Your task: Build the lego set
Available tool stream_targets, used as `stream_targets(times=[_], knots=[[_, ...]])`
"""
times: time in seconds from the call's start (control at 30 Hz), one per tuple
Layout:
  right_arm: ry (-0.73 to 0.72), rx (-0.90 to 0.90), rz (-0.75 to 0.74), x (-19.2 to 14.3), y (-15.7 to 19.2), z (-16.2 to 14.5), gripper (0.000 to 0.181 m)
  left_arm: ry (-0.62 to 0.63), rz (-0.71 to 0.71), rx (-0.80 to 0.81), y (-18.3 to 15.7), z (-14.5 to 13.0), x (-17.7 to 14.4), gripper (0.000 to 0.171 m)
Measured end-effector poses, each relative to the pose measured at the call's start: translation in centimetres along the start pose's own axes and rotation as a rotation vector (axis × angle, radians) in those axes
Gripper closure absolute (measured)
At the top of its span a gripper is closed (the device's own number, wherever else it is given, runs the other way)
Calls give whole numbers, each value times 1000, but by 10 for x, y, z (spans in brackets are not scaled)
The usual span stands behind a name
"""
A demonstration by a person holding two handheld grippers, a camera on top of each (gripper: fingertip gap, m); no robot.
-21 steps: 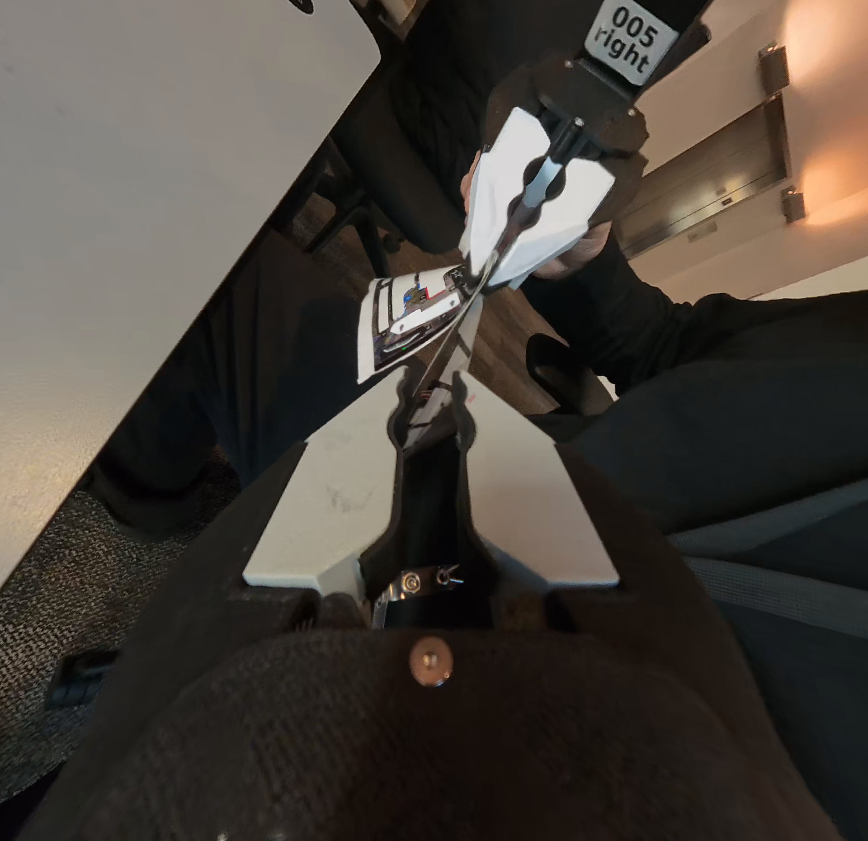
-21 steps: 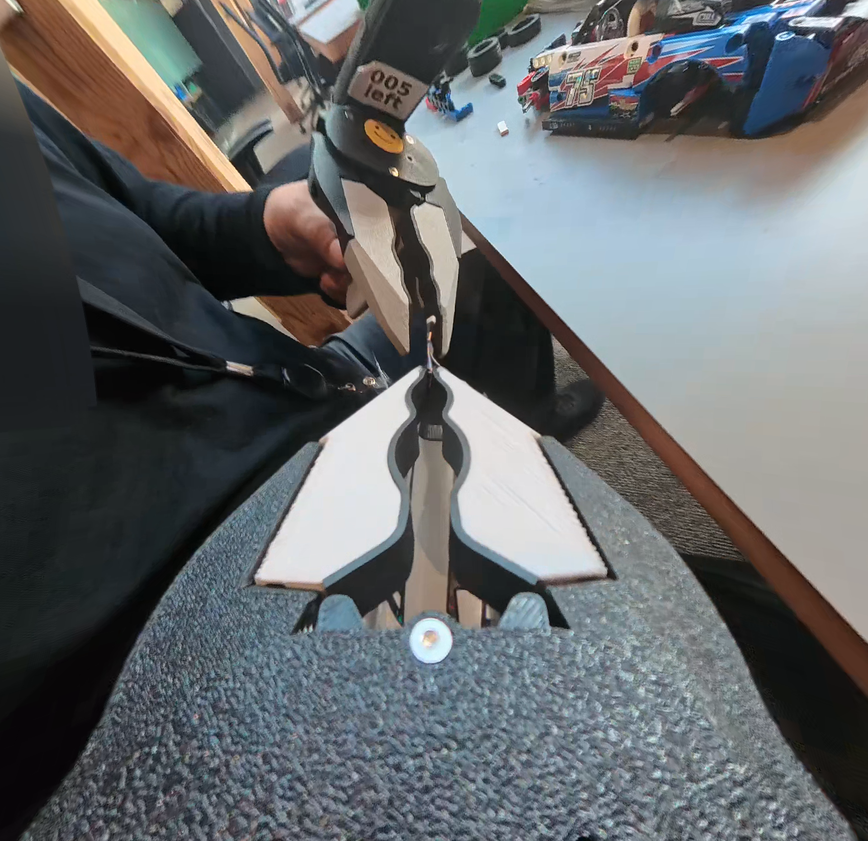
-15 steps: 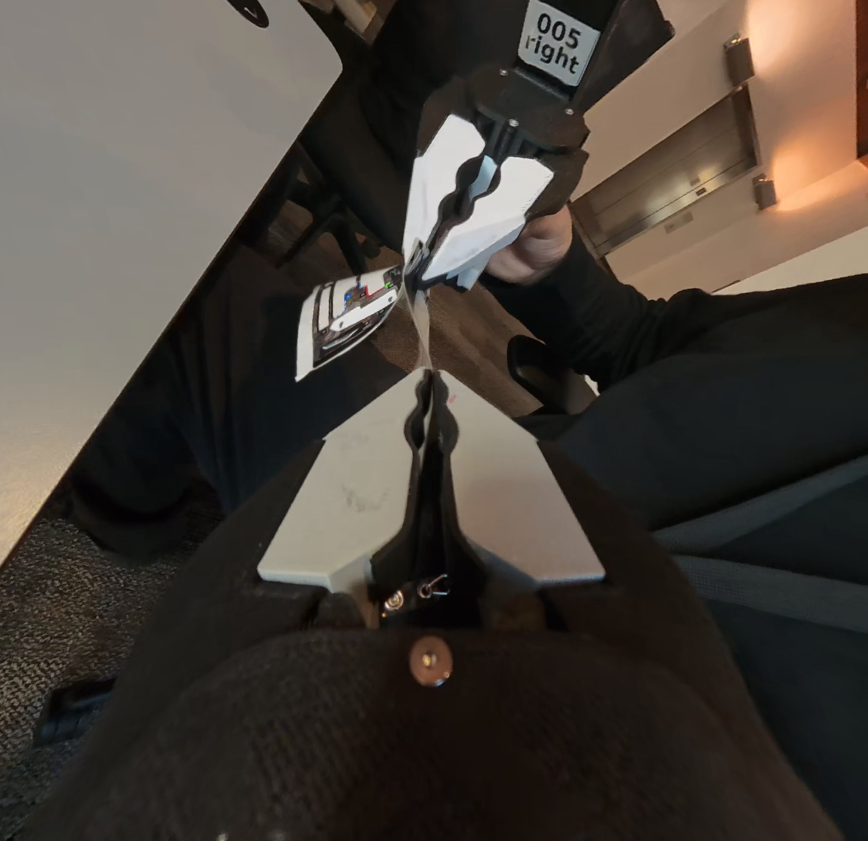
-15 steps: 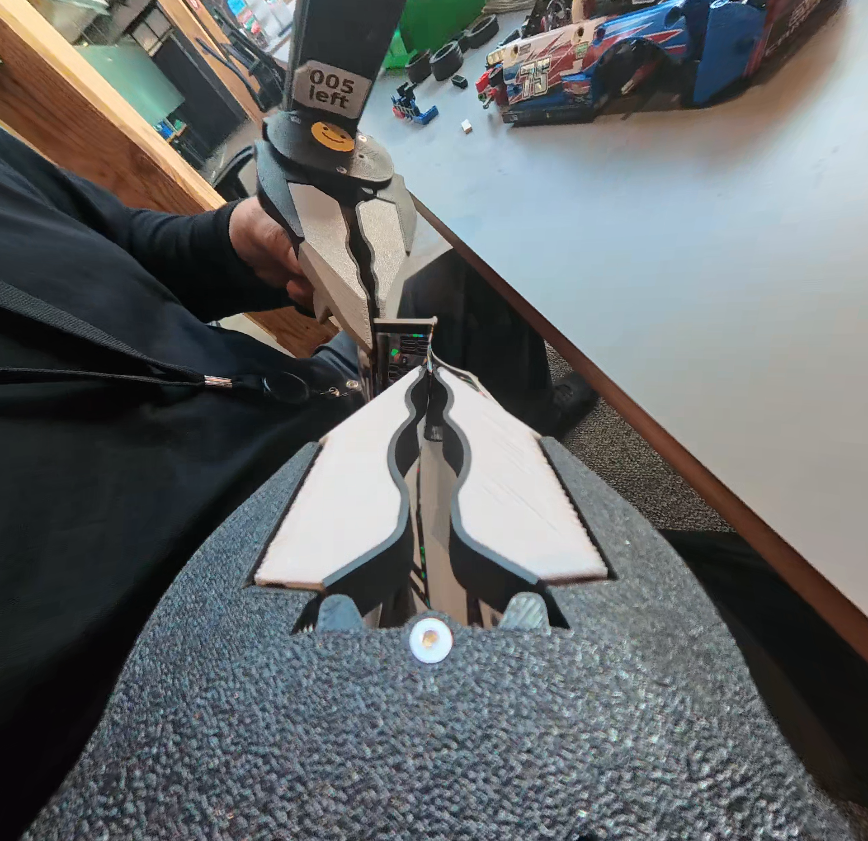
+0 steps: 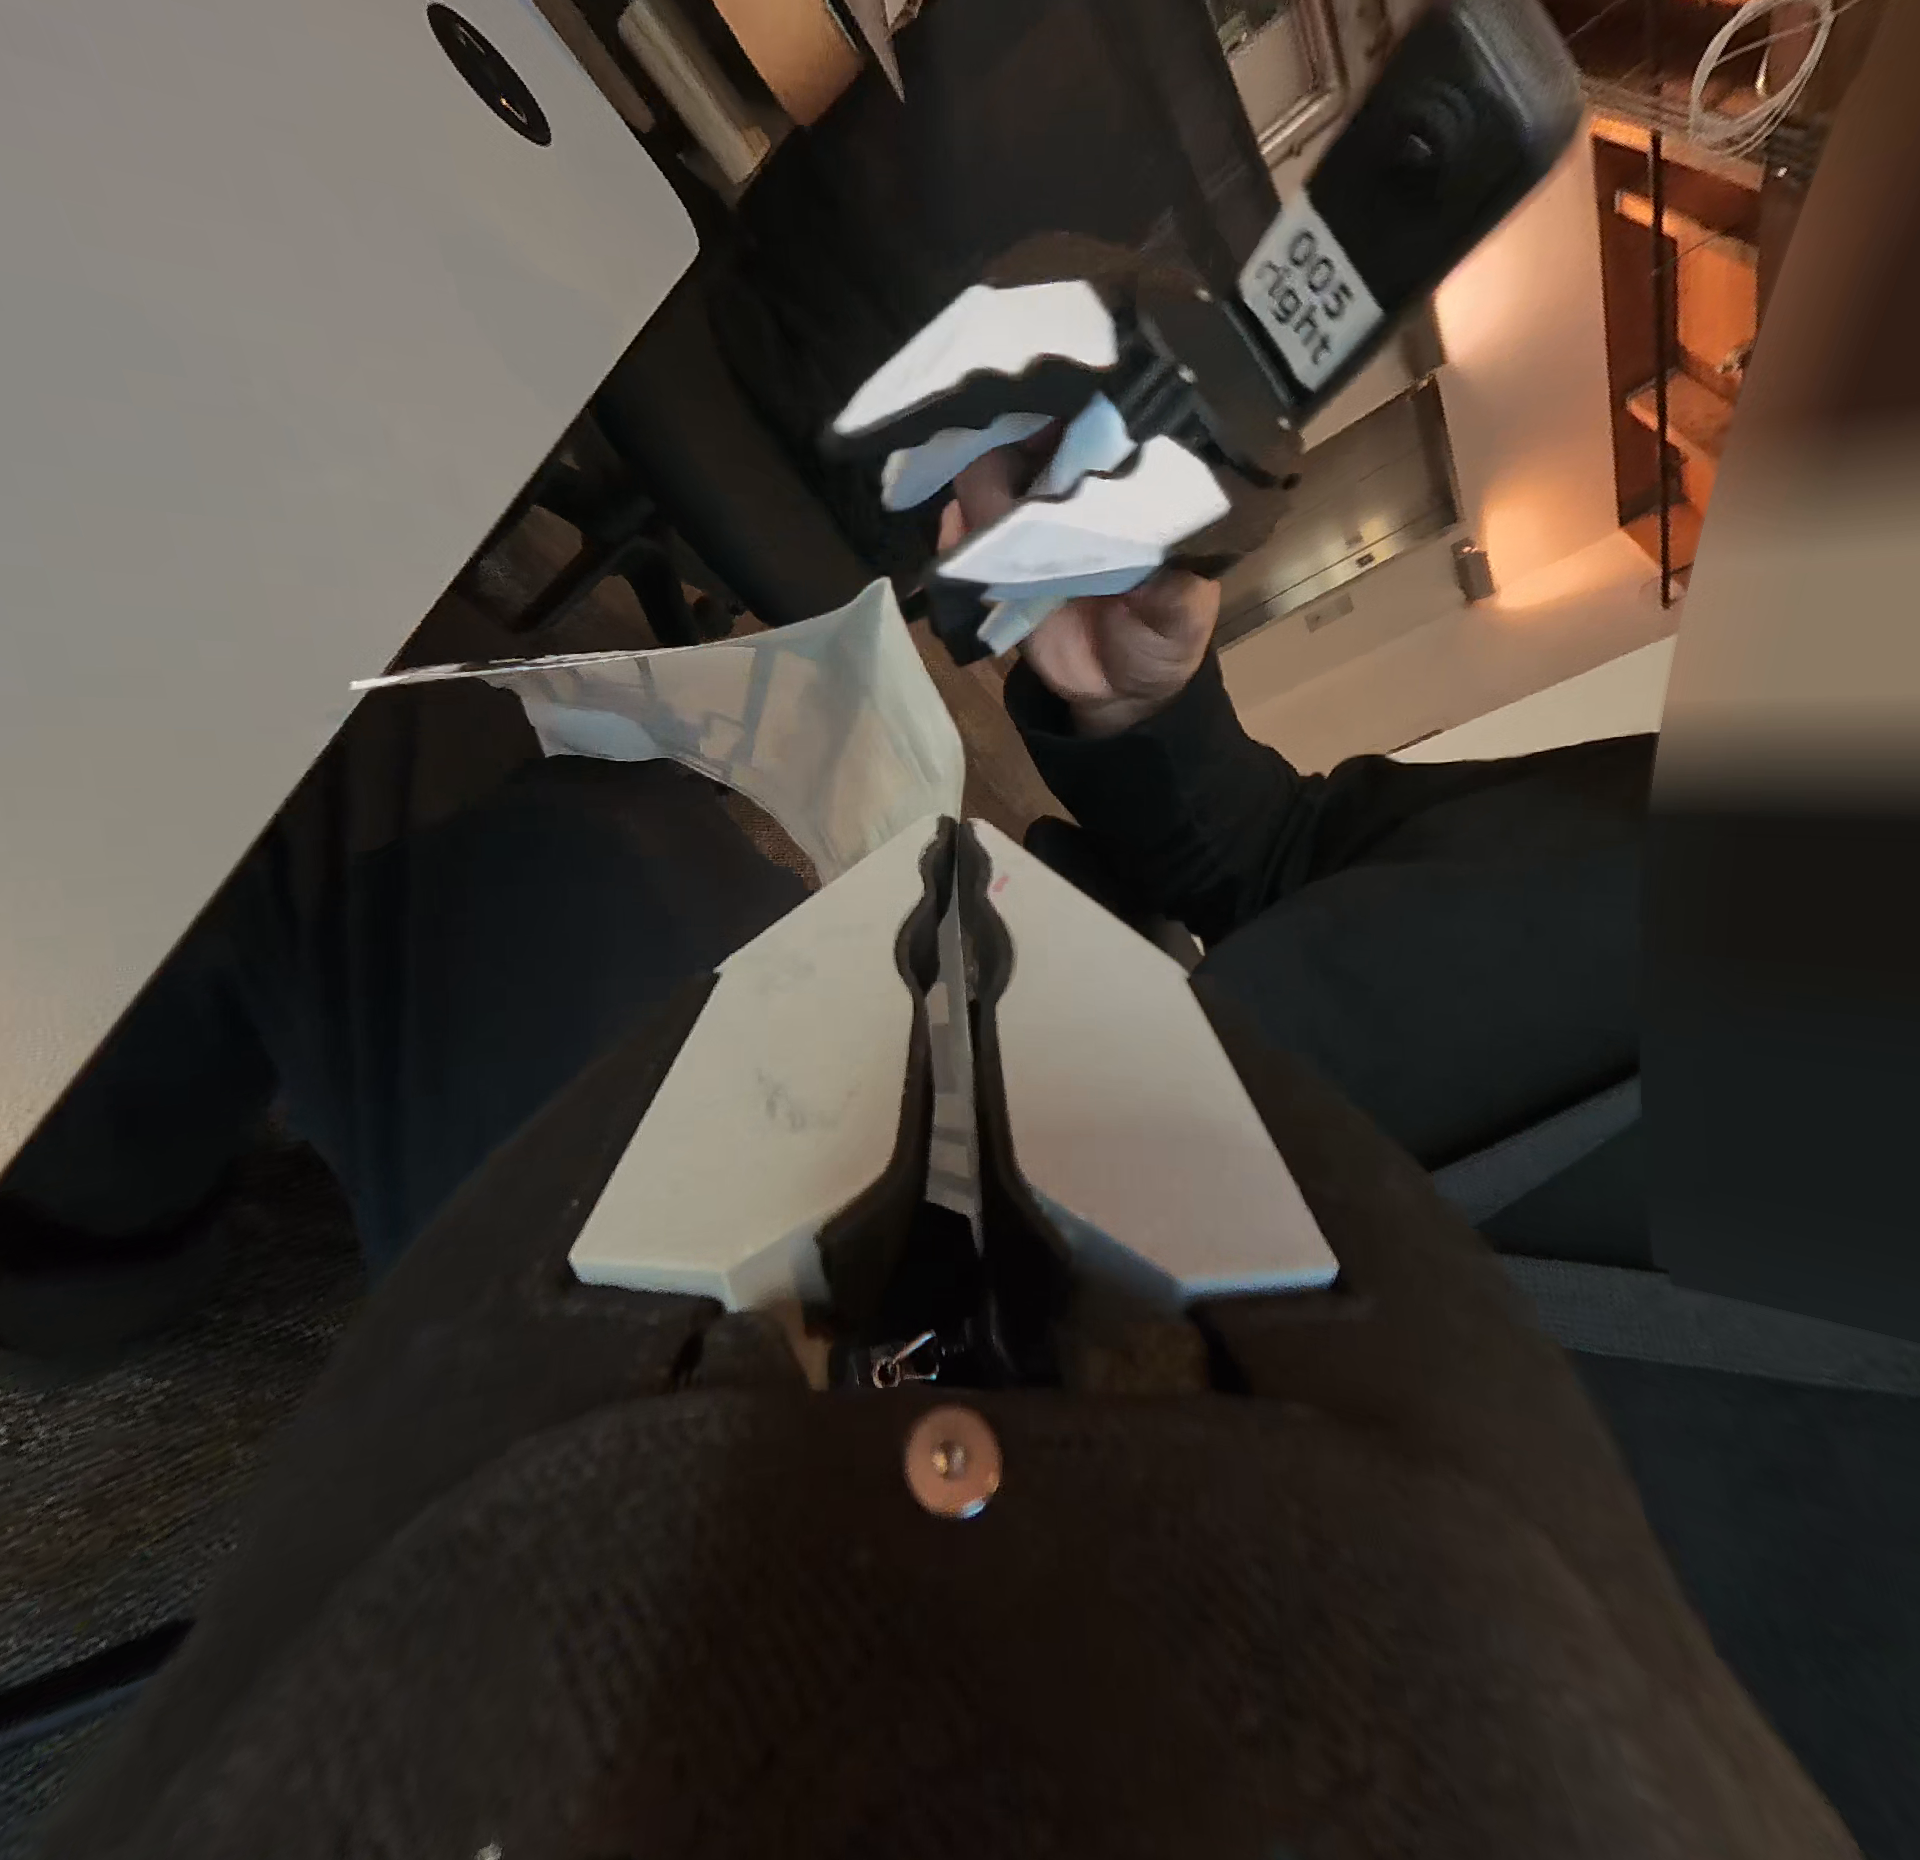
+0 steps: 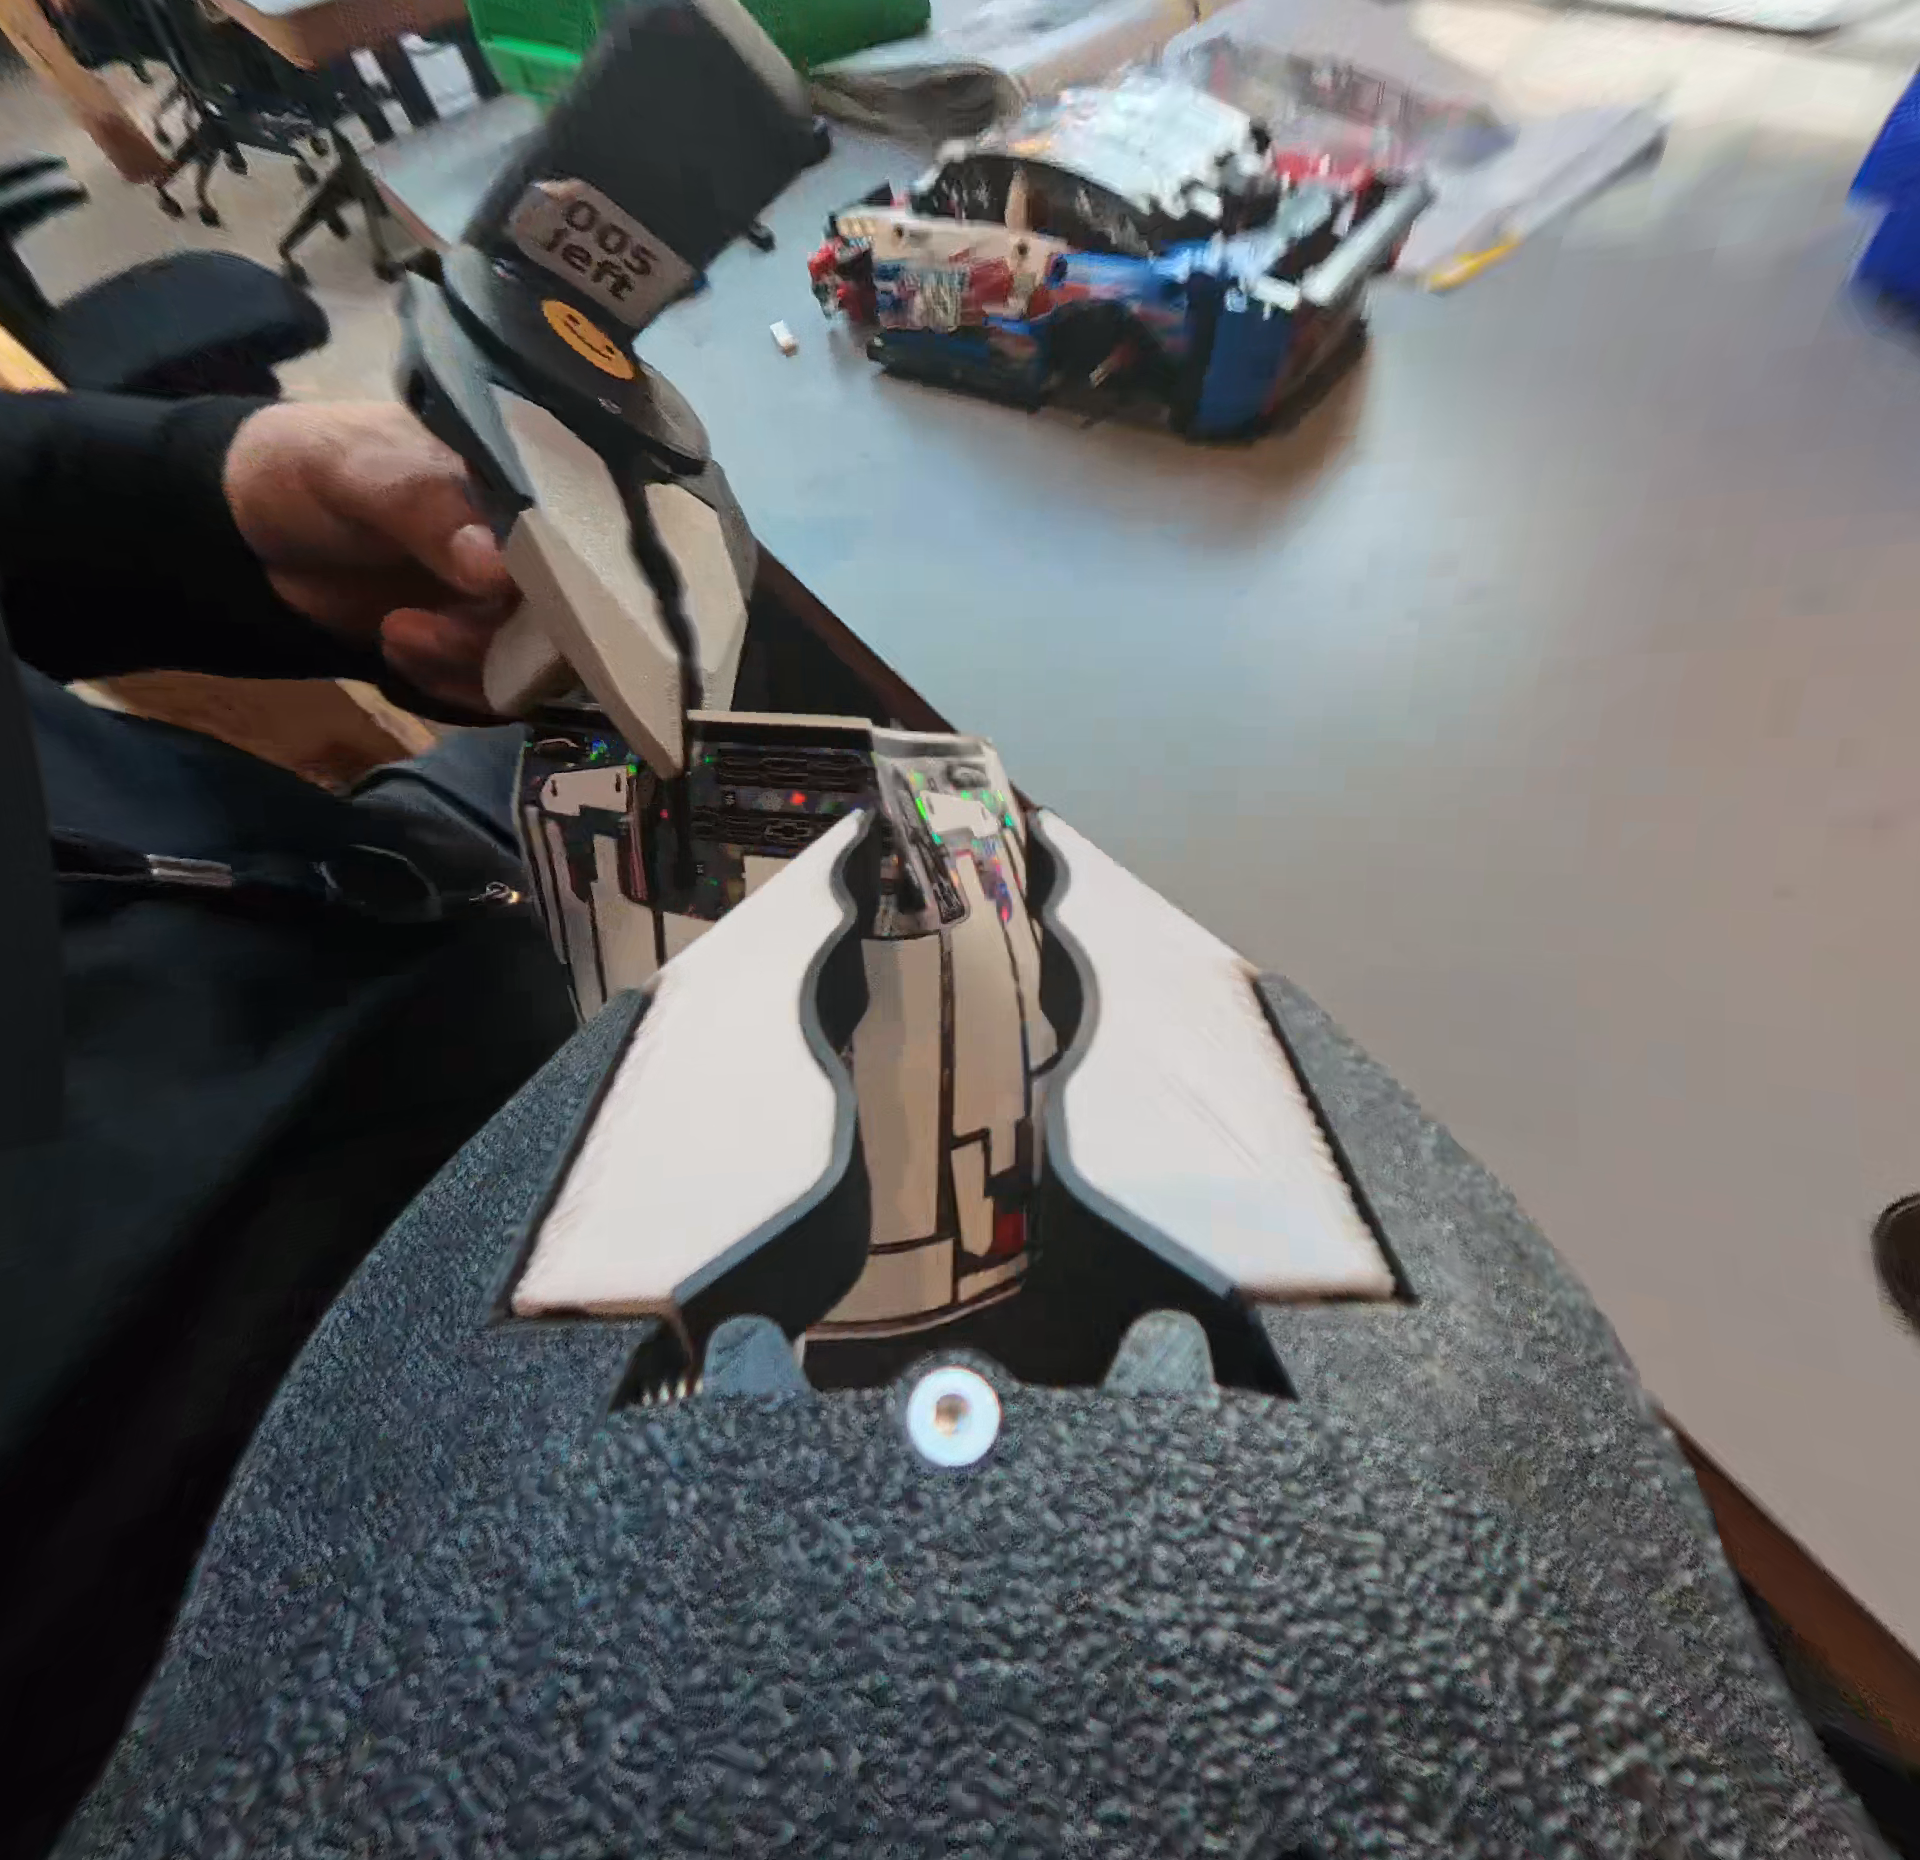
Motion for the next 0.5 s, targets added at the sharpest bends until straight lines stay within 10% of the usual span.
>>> stream_targets(times=[0.2, 0.5], knots=[[46, -189, 181, 10, 43, -5, 136, -19, -127, -25, -20, 4, 4, 171], [-36, 11, 388, 10, 73, -3, 158, 15, -162, 100, -33, -6, 4, 171]])
Point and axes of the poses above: each gripper's, where its closed fingertips meet, x out along the fingers, z out of its top, y = z × x across the jaws, the point moved 1 cm from there along -x, back along the fingers, and after that the axes turned 14 degrees about -y, right-handed, at the moved point
